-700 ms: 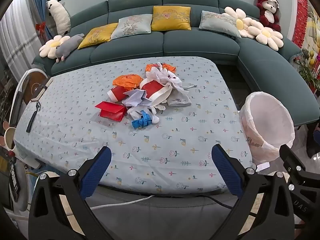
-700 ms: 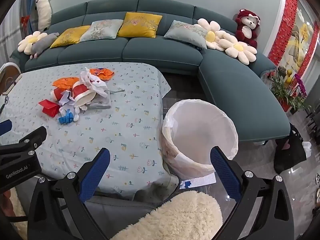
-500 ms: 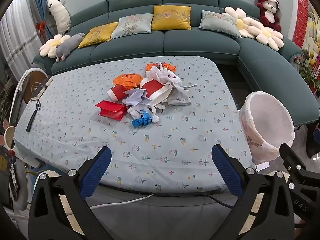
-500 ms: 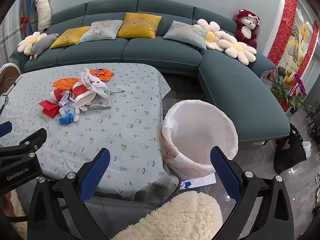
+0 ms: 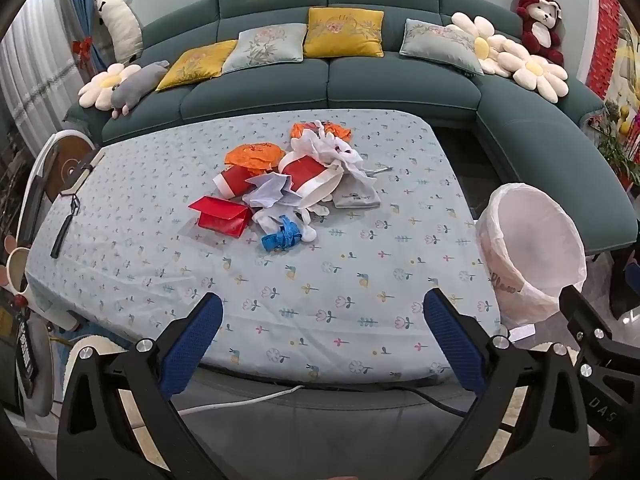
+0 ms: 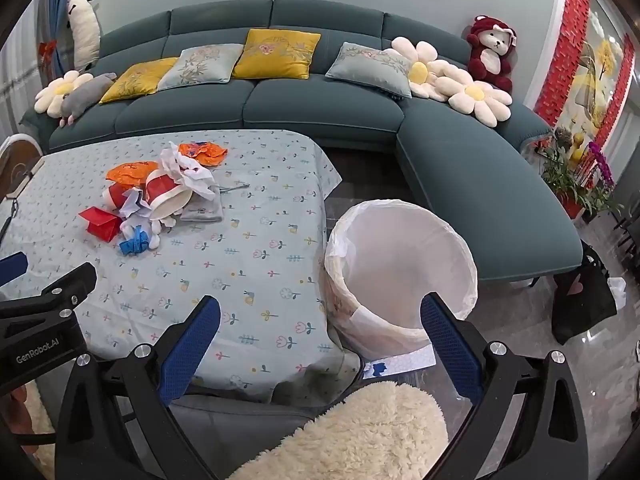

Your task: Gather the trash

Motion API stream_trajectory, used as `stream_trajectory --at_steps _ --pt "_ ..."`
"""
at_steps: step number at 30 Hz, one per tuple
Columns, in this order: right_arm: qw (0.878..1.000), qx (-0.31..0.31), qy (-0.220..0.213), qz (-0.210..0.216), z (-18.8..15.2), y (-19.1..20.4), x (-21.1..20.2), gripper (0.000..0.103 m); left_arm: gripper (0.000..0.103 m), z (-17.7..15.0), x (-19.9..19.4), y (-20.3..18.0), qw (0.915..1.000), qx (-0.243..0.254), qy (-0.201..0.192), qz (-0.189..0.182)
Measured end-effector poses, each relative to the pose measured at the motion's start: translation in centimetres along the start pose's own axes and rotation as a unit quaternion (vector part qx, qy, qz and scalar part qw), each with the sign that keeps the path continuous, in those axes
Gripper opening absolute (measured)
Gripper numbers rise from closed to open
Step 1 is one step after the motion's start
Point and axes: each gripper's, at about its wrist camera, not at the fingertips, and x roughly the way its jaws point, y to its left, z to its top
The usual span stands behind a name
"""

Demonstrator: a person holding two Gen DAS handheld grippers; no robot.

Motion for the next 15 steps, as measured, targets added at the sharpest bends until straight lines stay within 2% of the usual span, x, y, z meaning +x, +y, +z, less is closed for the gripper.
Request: stream_trajectory --at_steps 8,15 --pt "1.0 -0.001 -0.003 -0.001 -0.47 0.16 -0.3 0.096 0.096 0.06 0.29 -0.31 0.9999 0.004 0.008 0.008" --pt "1.0 0.0 -0.004 -0.001 -0.43 0.13 -0.32 0.096 0.096 0.1 -0.25 -0.33 1.0 0.003 -0.009 0.002"
